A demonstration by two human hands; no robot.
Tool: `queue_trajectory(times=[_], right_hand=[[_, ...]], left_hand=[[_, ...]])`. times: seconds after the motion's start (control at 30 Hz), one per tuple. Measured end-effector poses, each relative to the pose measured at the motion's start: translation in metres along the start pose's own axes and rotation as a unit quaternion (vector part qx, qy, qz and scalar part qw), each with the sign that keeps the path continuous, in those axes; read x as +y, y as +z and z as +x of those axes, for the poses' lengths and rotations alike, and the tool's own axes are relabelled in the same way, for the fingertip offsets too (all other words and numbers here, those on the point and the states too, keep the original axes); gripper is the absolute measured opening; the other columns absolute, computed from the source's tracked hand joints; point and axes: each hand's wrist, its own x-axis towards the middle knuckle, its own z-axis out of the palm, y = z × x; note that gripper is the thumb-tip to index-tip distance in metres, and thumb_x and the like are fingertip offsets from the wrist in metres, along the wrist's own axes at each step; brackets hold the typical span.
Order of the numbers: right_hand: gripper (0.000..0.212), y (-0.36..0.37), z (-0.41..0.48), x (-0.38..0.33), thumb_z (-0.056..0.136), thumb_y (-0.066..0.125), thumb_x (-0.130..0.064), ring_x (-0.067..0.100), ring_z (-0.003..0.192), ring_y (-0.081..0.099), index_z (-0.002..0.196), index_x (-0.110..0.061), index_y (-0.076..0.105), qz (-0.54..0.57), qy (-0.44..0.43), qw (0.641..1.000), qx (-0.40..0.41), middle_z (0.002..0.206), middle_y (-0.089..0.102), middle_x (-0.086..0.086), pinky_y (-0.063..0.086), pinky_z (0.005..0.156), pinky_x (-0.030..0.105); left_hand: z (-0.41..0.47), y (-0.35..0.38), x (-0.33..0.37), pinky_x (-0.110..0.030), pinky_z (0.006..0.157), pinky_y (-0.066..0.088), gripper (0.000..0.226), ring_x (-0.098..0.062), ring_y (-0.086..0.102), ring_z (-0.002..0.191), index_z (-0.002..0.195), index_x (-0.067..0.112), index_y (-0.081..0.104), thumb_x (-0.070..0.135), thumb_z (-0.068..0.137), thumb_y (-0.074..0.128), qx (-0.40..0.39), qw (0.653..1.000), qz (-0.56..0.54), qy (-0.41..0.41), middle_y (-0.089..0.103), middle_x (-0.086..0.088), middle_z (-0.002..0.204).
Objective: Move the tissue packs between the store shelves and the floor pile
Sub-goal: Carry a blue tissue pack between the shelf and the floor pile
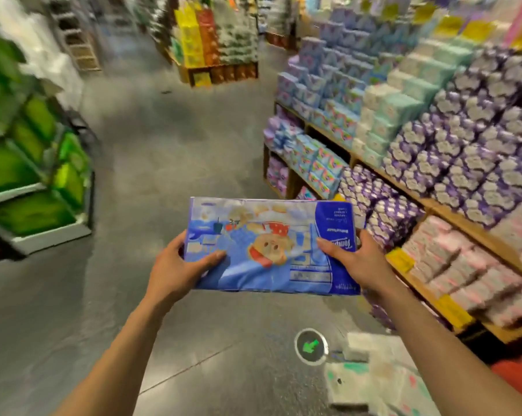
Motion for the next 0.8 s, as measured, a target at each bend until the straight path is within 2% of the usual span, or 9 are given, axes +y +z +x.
queue_trajectory(times=[0.07,0.1,0.2,0.3,0.37,0.5,0.6,0.7,0.8], right_hand=[[0.076,0.054,0.009,-0.024,0.058,0.092,-0.049,0.015,0.083,0.076,0.12,-0.017,0.06,0.016,-0.003,1.0,-0.024,0.106,0.076,-0.001,0.062,0.069,0.035],[0.076,0.084,0.013,-0.036,0.058,0.092,-0.047,0.017,0.085,0.076,0.12,-0.017,0.06,0.026,-0.003,0.999,-0.035,0.106,0.076,0.0,0.063,0.072,0.039],[0.057,0.176,0.022,-0.07,0.071,0.089,-0.029,0.011,0.077,0.075,0.118,-0.014,0.06,0.054,-0.023,0.996,-0.073,0.103,0.075,0.0,0.059,0.06,0.028],[0.055,0.273,0.035,-0.103,0.073,0.089,-0.027,0.005,0.071,0.074,0.118,-0.012,0.061,0.057,-0.048,0.99,-0.116,0.103,0.075,0.002,0.056,0.055,0.021],[0.054,0.335,0.044,-0.13,0.073,0.089,-0.025,0.008,0.073,0.074,0.118,-0.011,0.063,0.062,-0.064,0.985,-0.151,0.102,0.076,0.003,0.057,0.057,0.023],[0.05,0.446,0.06,-0.177,0.074,0.088,-0.024,0.018,0.084,0.075,0.117,-0.013,0.064,0.06,-0.098,0.969,-0.219,0.102,0.077,0.004,0.06,0.07,0.033],[0.047,0.543,0.08,-0.209,0.076,0.086,-0.022,0.017,0.084,0.075,0.116,-0.011,0.065,0.05,-0.132,0.949,-0.281,0.102,0.077,0.005,0.06,0.068,0.028],[0.048,0.646,0.102,-0.243,0.076,0.086,-0.021,0.01,0.074,0.075,0.117,-0.011,0.063,0.056,-0.156,0.928,-0.335,0.101,0.077,0.004,0.058,0.058,0.021],[0.051,0.75,0.126,-0.282,0.074,0.087,-0.024,0.008,0.073,0.074,0.118,-0.013,0.062,0.055,-0.188,0.902,-0.384,0.102,0.076,0.002,0.057,0.057,0.019]], left_hand=[[0.01,-0.054,-0.004,-0.02,0.075,0.056,0.053,-0.002,0.072,0.083,0.103,0.03,0.072,0.049,0.057,0.088,0.029,0.999,-0.032,0.013,0.077,0.016,0.093],[0.015,-0.083,-0.007,-0.019,0.074,0.056,0.047,-0.003,0.072,0.082,0.104,0.028,0.072,0.039,0.063,0.091,0.039,0.998,-0.042,0.017,0.077,0.016,0.093],[0.035,-0.168,-0.02,-0.018,0.073,0.056,0.036,-0.003,0.072,0.081,0.106,0.025,0.071,0.013,0.075,0.086,0.072,0.995,-0.064,0.023,0.078,0.014,0.093],[0.054,-0.259,-0.037,-0.021,0.075,0.055,0.045,-0.006,0.073,0.089,0.115,0.023,0.07,0.023,0.074,0.089,0.112,0.991,-0.065,0.02,0.078,0.01,0.1],[0.062,-0.315,-0.045,-0.027,0.079,0.057,0.054,-0.011,0.074,0.094,0.119,0.023,0.069,0.032,0.07,0.091,0.147,0.986,-0.077,0.017,0.078,0.007,0.103],[0.076,-0.404,-0.065,-0.031,0.082,0.06,0.046,-0.014,0.073,0.098,0.12,0.029,0.066,0.02,0.079,0.084,0.209,0.974,-0.085,0.026,0.077,0.007,0.106],[0.096,-0.475,-0.089,-0.034,0.083,0.06,0.053,-0.015,0.073,0.101,0.127,0.025,0.064,0.026,0.078,0.085,0.267,0.96,-0.077,0.027,0.076,0.005,0.111],[0.124,-0.546,-0.109,-0.027,0.077,0.061,0.047,-0.012,0.073,0.098,0.126,0.023,0.065,0.025,0.081,0.082,0.337,0.938,-0.076,0.026,0.076,0.006,0.109],[0.154,-0.617,-0.127,-0.024,0.072,0.059,0.04,-0.012,0.073,0.097,0.121,0.022,0.069,0.026,0.083,0.079,0.4,0.914,-0.07,0.02,0.077,0.006,0.105]])
